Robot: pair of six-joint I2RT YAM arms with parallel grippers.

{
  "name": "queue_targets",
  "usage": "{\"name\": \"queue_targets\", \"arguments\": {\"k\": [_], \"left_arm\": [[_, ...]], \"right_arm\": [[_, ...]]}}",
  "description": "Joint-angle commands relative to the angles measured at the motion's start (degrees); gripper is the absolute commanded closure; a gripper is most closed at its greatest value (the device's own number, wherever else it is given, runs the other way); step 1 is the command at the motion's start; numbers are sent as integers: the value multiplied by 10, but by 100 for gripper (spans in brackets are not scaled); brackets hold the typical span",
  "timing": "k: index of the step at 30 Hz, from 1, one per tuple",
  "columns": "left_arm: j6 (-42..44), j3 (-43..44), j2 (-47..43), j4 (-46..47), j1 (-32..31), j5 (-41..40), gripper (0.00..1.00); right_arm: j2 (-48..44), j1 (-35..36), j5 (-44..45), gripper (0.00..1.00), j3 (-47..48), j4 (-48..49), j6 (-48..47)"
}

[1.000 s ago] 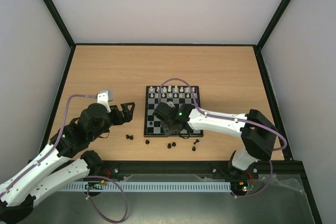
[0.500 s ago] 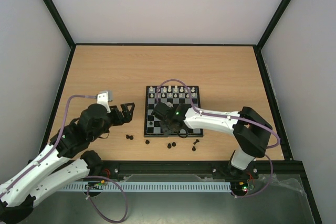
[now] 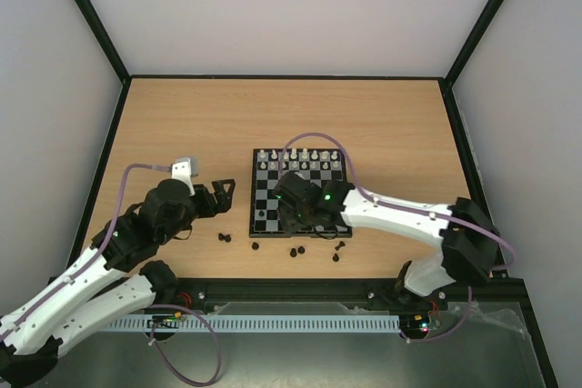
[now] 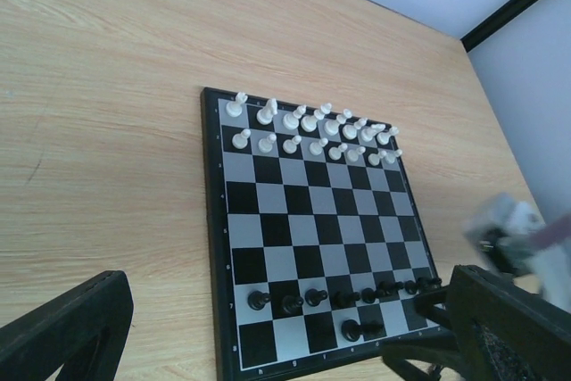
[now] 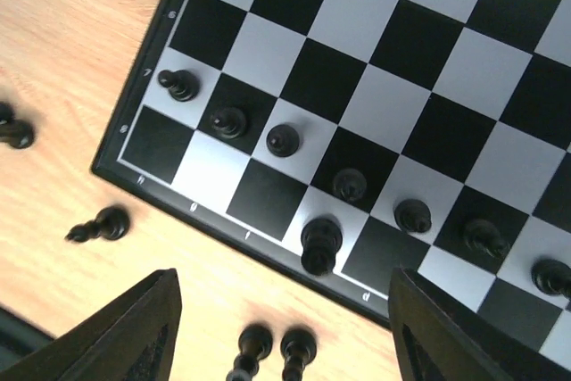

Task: Set up the chess pieces on the board
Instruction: Place the chess piece on the chessboard, then pick up the chess piece at the center of the board.

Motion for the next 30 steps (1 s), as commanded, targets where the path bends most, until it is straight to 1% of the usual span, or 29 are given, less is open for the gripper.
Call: {"name": "queue_targets", "arguments": {"k": [1, 3, 4, 9, 11, 15, 19, 24, 30], "left_arm": [[0, -11, 17, 19, 2, -3, 1], [-2, -18, 18, 24, 2, -3, 1], [-4, -20, 17, 25, 2, -2, 1], [-4, -23, 6, 28, 2, 0, 1], [-2, -25, 5, 32, 2, 0, 1], [5, -16, 20, 33, 2, 1, 1], [7, -13, 27, 35, 2, 3, 1], [4, -23, 22, 39, 2, 3, 1], [0, -26, 15, 35, 2, 1, 1]], "right_arm": [[-55, 4, -28, 33, -35, -13, -4], [-71, 14, -32, 27, -49, -13, -2], [-75, 20, -33, 26, -54, -13, -1], [-74, 73, -18, 26, -47, -37, 15], [-70, 96, -13, 30, -47, -44, 37], [-53, 128, -11, 44, -59, -38, 62], [-18, 145, -7, 52, -66, -33, 73], [13, 150, 5, 54, -61, -35, 77], [28, 150, 8, 56, -53, -30, 70]]}}
